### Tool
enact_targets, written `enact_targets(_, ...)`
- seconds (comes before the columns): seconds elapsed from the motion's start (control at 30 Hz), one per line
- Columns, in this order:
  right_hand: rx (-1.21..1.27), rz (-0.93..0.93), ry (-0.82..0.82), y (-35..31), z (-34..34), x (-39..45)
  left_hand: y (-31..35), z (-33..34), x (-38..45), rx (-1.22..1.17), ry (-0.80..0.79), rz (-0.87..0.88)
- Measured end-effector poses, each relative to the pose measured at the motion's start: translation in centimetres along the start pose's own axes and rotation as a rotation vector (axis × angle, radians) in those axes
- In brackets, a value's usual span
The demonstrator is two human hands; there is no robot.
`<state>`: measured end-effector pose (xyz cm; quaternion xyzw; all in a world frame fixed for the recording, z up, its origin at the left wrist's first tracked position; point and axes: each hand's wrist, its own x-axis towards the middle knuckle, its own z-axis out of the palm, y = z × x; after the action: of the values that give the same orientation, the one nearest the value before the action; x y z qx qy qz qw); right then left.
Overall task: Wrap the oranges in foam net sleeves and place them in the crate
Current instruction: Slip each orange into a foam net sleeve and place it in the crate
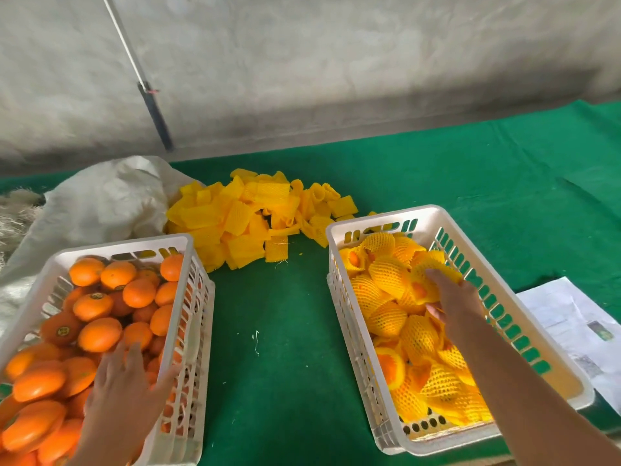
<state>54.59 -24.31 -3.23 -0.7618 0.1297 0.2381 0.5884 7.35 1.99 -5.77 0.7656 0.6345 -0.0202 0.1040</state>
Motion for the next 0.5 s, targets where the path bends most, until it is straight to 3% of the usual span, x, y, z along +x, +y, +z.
enact_targets(0.13, -0.034, 0.022, 0.028, -0.1, -0.5, 3.5, -0.6, 2.7, -1.1, -0.148, -0.126, -0.058)
enact_targets(0.27, -0.069, 0.032, 0.013, -0.6, -0.1, 5.9, 0.0, 2.4, -1.6, -0.26, -0.12, -0.039)
enact_targets(0.5, -0.37, -0.103, -0.065, -0.4, -0.5, 6.6, 0.4, 1.9, -2.5, -0.307, -0.148, -0.057)
